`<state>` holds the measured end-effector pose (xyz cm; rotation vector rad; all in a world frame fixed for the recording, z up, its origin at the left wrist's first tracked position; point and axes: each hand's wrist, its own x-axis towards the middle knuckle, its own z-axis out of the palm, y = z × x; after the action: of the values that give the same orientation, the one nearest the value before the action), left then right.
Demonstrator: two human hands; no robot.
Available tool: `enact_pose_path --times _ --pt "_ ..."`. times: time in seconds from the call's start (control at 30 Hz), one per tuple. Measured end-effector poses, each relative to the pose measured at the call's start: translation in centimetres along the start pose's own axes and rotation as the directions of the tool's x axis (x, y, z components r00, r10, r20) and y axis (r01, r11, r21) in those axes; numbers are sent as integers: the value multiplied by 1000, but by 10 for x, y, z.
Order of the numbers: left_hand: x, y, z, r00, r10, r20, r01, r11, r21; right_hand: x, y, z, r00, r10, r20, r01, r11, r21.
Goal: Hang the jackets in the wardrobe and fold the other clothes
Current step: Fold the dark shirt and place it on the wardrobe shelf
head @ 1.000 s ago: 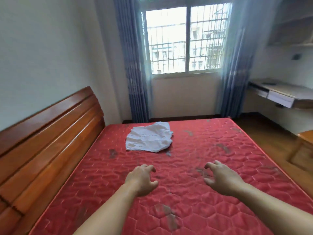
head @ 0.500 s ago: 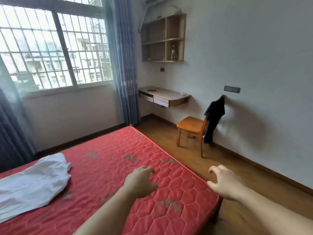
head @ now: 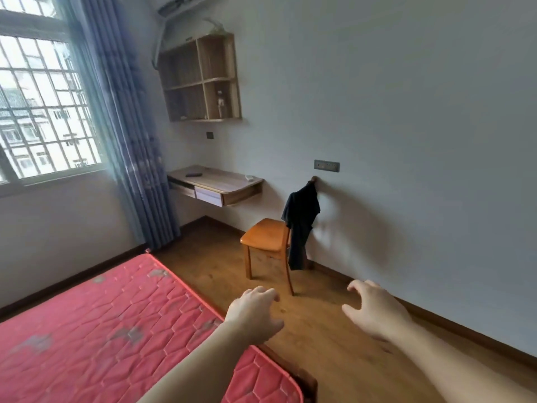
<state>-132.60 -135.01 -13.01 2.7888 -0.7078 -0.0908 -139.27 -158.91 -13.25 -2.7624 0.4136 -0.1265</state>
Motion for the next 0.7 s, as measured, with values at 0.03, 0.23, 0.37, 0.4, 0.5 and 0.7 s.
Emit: enact_pose_path --times 0.03,0.23,0.37,0.4,0.5,0.7 --pt "20 7 1 1000 -1 -3 1 1000 4 16 7 -4 1000 -9 -2 9 1000 8" --pt "155 32 10 998 11 -57 -11 1000 -14 129 44 -15 997 -71 1 71 997 -39" --pt "267 38 24 996 4 -88 -12 996 -86 226 63 -19 996 -87 15 88 991 -100" --pt "295 39 26 996 -5 -94 -5 995 -99 251 68 -20 996 -83 22 84 991 -101" --pt "374 43 30 993 -31 -111 18 993 -116 327 83 -26 996 -75 38 78 993 -91" --pt "500 40 25 990 -75 -119 61 991 -119 458 105 -42 992 -115 47 118 990 -71"
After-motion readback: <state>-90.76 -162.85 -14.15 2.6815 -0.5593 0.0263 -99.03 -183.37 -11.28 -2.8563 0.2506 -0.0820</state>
